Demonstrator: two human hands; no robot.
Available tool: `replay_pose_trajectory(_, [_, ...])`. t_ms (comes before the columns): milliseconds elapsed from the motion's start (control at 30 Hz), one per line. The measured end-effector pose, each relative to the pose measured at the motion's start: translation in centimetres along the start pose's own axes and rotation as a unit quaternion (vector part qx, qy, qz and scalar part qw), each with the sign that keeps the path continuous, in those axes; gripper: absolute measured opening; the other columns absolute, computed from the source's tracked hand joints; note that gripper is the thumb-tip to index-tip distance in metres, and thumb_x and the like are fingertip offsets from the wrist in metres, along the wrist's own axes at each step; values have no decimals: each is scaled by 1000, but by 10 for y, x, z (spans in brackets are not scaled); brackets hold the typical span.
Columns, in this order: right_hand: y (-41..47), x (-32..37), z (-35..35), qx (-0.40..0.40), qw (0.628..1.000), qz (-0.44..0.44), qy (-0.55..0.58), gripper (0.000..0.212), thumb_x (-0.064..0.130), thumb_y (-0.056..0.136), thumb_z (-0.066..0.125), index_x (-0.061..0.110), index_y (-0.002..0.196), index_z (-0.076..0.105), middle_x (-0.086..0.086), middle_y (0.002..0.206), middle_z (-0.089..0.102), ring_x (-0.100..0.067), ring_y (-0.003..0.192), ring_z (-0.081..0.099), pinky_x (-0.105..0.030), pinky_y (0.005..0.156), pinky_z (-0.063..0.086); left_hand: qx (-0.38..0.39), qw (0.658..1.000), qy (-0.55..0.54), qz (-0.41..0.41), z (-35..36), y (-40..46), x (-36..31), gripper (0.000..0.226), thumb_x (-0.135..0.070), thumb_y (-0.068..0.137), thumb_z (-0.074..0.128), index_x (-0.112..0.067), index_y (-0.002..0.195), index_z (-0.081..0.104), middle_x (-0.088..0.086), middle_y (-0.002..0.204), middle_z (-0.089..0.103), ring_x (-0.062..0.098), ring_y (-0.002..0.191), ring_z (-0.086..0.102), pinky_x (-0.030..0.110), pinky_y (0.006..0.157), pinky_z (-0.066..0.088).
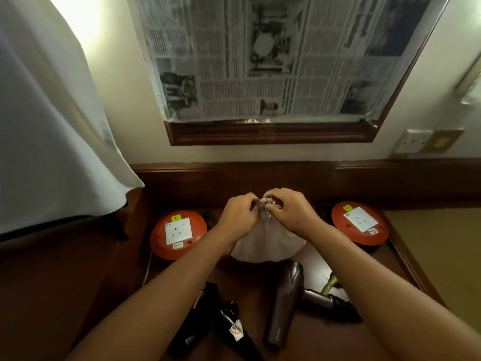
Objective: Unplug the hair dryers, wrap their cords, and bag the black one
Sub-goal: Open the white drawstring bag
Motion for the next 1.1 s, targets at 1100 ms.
replay_pose_trajectory(1100, [8, -13, -53, -99, 995, 5, 16, 12, 18, 91, 56, 15, 79, 58, 4, 69, 57, -13, 63, 55, -24, 52, 41, -69, 990, 119, 42, -22, 25, -69, 14, -20, 89, 62, -14, 79, 55, -4, 78, 52, 12, 69, 52, 19, 57, 39])
Point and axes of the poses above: each hand's wrist, its own y-axis towards the middle knuckle, its own z-axis out of the palm, x = y × z, the point moved 4 cm from there along y, towards the middle knuckle
